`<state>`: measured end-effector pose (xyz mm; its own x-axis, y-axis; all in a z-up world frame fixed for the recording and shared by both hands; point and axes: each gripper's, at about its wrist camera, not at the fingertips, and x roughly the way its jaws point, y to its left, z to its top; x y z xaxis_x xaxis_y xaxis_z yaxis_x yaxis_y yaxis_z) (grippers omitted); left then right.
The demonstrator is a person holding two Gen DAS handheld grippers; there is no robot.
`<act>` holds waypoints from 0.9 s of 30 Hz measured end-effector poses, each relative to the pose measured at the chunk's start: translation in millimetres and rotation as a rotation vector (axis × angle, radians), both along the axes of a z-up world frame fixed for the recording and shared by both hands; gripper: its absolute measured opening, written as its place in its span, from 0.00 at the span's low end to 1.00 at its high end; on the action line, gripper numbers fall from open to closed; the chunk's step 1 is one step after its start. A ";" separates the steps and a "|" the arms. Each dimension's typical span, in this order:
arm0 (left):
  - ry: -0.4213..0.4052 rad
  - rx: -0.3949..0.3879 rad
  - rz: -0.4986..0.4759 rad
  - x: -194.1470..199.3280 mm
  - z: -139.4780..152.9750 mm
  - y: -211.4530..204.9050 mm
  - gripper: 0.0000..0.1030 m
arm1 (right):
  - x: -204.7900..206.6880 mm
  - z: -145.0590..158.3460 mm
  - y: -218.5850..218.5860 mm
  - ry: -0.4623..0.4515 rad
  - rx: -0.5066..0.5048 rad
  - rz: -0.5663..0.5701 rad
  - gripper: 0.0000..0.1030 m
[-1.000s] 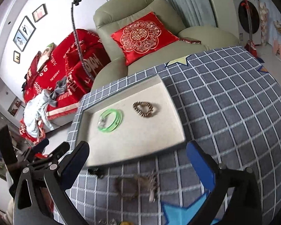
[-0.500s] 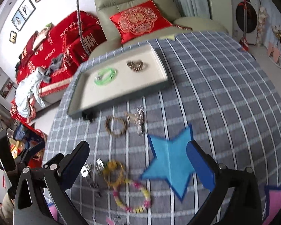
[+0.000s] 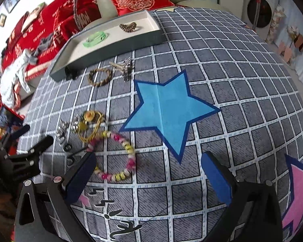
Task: Organize jewelry
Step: 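Lift both tools away from the tray toward the remaining jewelry, then grasp the heart pendant with the left tool while the right grasps the beaded bracelet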
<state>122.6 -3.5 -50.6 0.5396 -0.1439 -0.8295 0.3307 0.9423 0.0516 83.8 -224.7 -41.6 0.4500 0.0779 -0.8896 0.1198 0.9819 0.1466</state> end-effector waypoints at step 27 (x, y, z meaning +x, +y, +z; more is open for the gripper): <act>0.043 -0.037 -0.185 -6.0 -5.4 -41.2 0.39 | 11.0 -16.8 47.5 0.016 -0.172 0.177 0.43</act>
